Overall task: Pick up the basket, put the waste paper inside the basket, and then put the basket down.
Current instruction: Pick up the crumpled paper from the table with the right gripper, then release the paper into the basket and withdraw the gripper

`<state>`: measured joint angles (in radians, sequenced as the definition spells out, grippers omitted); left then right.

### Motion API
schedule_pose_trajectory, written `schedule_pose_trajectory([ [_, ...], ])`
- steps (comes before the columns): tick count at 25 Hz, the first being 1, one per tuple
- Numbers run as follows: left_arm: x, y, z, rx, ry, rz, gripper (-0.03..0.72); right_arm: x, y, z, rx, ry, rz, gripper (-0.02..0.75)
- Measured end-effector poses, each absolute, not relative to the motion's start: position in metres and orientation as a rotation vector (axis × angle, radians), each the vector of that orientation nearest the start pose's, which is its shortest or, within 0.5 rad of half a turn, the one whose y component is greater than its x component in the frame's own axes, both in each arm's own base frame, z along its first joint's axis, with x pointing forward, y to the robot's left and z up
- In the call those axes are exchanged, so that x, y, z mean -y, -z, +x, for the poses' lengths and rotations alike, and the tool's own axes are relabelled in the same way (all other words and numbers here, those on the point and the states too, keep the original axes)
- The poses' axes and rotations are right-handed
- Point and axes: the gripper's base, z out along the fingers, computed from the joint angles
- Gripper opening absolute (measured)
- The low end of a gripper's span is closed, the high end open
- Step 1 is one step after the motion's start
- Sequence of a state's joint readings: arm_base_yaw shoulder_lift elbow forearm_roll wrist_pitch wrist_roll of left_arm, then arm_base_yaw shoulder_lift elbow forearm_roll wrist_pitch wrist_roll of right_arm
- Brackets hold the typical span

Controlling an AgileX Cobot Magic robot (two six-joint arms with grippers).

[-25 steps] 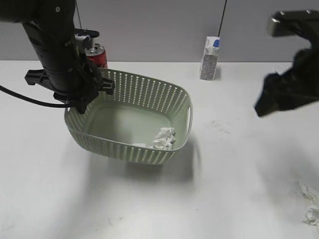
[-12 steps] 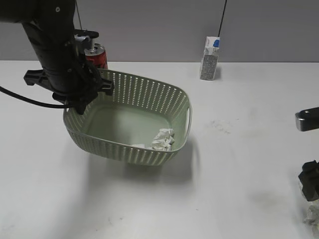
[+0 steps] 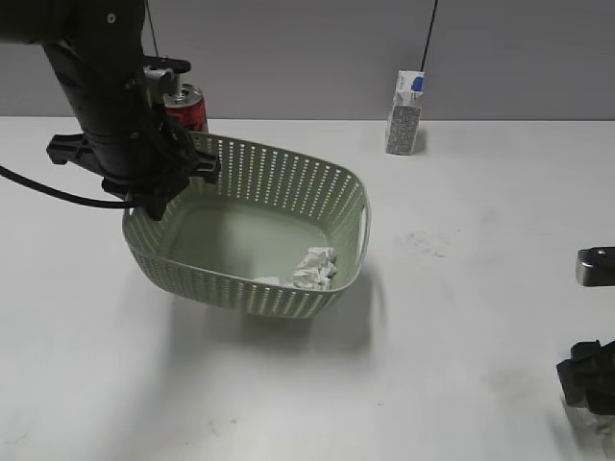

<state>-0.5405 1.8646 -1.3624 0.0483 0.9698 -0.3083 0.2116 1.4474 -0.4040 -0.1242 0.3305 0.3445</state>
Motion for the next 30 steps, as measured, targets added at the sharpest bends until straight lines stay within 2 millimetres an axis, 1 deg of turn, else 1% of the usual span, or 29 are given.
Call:
schedule_pose_trajectory([
  [5, 0.189, -0.212, 0.322, -2.929, 0.057, 0.377, 0.007, -0.037, -0.122, 0.191, -2.861, -0.046, 0.104, 0.434],
  [8, 0.189, -0.212, 0.323, -2.928, 0.058, 0.377, 0.007, -0.037, -0.112, 0.19, -2.908, -0.031, 0.122, 0.418],
  [10, 0.189, -0.212, 0.323, -2.927, 0.058, 0.377, 0.007, -0.038, -0.11, 0.192, -2.908, -0.035, 0.129, 0.402],
  [11, 0.189, -0.212, 0.323, -2.927, 0.059, 0.377, 0.007, -0.038, -0.11, 0.193, -2.904, -0.038, 0.129, 0.379],
  [12, 0.189, -0.212, 0.323, -2.926, 0.059, 0.376, 0.007, -0.039, -0.11, 0.194, -2.901, -0.041, 0.134, 0.347],
  [14, 0.189, -0.212, 0.323, -2.925, 0.055, 0.379, 0.007, -0.039, -0.111, 0.196, -2.895, -0.044, 0.137, 0.224],
  [15, 0.189, -0.212, 0.323, -2.925, 0.055, 0.379, 0.007, -0.04, -0.112, 0.197, -2.897, -0.044, 0.133, 0.127],
  [17, 0.189, -0.212, 0.323, -2.925, 0.055, 0.379, 0.007, -0.043, -0.117, 0.2, -2.891, -0.053, 0.104, 0.046],
  [20, 0.189, -0.212, 0.323, -2.922, 0.055, 0.379, 0.007, -0.056, -0.144, 0.218, -2.791, -0.147, 0.033, 0.018],
  [23, 0.189, -0.212, 0.323, -2.922, 0.055, 0.379, 0.007, -0.076, -0.181, 0.243, -2.657, -0.3, -0.025, 0.014],
  [26, 0.19, -0.212, 0.323, -2.92, 0.06, 0.378, 0.007, -0.108, -0.226, 0.266, -2.49, -0.44, -0.157, 0.013],
  [28, 0.19, -0.212, 0.323, -2.917, 0.07, 0.373, 0.007, -0.131, -0.252, 0.274, -2.379, -0.498, -0.247, 0.013],
  [30, 0.191, -0.212, 0.324, -2.911, 0.081, 0.369, 0.007, -0.155, -0.27, 0.281, -2.287, -0.535, -0.326, 0.013],
])
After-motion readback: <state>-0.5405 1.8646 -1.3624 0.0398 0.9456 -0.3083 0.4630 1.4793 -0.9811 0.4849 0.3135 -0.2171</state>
